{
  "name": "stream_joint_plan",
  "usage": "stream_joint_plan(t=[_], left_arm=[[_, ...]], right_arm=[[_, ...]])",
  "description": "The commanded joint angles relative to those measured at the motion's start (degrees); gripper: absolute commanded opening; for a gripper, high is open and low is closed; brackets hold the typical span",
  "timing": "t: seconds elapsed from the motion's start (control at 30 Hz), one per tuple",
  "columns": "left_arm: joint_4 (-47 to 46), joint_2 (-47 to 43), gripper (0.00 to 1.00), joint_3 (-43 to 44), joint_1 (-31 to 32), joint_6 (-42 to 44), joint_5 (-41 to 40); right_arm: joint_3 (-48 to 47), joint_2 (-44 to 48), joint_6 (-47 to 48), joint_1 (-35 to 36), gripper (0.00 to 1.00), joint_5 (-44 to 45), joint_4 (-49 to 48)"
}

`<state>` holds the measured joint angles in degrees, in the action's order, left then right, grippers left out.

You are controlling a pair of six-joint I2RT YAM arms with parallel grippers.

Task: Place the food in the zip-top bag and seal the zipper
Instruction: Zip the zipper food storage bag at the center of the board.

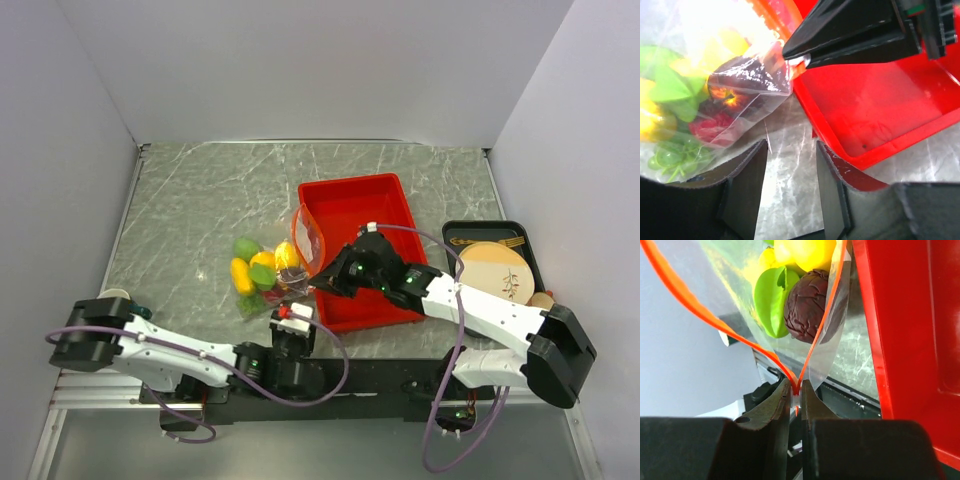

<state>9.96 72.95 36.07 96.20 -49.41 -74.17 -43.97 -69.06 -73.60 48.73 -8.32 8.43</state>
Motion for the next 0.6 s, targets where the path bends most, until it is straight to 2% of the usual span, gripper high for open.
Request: stream_joint_plan(t=[0.0, 0.03, 0.07, 0.1, 0.13, 0.17, 0.2, 0.33, 0.43, 0.53, 0.57], left_arm=[[25.8, 6.0, 0.48, 5.7, 3.2, -27.1, -10.3], [34.5, 7.5, 0.46, 8.9, 3.6, -36.0, -11.6], [43.0, 11.4, 0.45, 10.6, 4.9, -55.7, -12.6], [65.1, 13.8, 0.45, 12.2, 5.5, -67.2, -13.3], [68.8, 16.5, 0.45, 15.0, 5.8, -79.6, -14.1], [68.7, 19.5, 0.46, 16.6, 6.2, -74.7, -15.6], [69.1, 20.8, 0.45, 17.8, 6.2, -73.4, -16.0], [69.1, 19.4, 0.38, 17.3, 6.1, -78.1, -16.7], [69.1, 11.4, 0.34, 15.1, 5.2, -79.3, -13.9], [69.0, -2.1, 0.35, 11.5, 5.1, -79.4, -12.9], [67.8, -9.7, 0.36, 10.6, 5.1, -77.9, -13.3]], right_arm=[[1.3, 1.8, -0.9, 0.6, 0.0, -1.3, -3.1], [1.3, 1.7, -0.9, 1.0, 0.0, -1.4, -3.2], [1.3, 1.6, -0.8, 1.1, 0.0, -1.4, -3.2], [1.2, 1.6, -0.8, 1.4, 0.0, -1.4, -3.2], [1.3, 1.5, -0.9, 1.5, 0.0, -1.4, -3.4], [1.3, 1.5, -0.9, 1.7, 0.0, -1.4, -3.6], [1.4, 1.0, -0.9, 1.8, 0.0, -1.4, -3.9], [1.1, 1.1, -0.5, 1.9, 0.0, -1.4, -2.8], [1.8, 2.6, -0.5, 2.0, 0.0, 0.1, -1.7], [2.8, 3.5, -0.9, 2.0, 0.0, 1.1, -1.7], [3.0, 3.5, -1.1, 2.0, 0.0, 1.3, -1.8]])
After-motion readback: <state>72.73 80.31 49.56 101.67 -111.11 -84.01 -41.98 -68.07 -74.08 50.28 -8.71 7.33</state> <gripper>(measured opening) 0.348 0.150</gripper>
